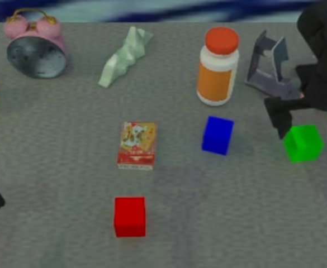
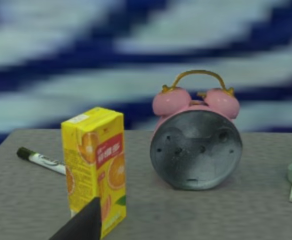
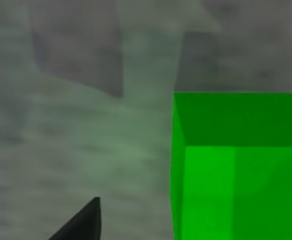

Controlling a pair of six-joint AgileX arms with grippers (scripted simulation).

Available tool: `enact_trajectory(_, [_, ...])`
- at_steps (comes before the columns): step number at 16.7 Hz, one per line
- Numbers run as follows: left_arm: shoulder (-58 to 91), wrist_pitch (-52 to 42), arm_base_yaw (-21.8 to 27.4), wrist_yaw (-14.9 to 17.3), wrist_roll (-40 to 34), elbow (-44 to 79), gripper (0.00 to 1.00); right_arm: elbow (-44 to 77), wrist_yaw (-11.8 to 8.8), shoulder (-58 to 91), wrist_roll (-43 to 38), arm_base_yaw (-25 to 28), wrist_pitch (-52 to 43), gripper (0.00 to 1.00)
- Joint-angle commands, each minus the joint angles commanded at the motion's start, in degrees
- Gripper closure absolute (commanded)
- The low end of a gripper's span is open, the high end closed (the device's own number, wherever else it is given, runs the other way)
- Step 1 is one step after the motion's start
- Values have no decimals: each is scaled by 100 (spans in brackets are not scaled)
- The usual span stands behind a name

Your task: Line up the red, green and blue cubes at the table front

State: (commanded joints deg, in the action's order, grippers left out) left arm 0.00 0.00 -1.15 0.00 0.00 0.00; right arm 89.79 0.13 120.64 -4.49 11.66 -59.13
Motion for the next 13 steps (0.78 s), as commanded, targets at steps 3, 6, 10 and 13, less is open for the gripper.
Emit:
enact_trajectory(3, [0,0,0,0,0,0,0,-412,2,239,-14,10,694,0])
enact_trajectory(6, [0,0,0,0,0,0,0,-579,3,350,-21,16,927,0])
enact_trajectory(10, [0,0,0,0,0,0,0,-579,3,350,-21,16,927,8])
enact_trajectory(13, [0,0,0,0,0,0,0,-579,3,350,-21,16,927,30])
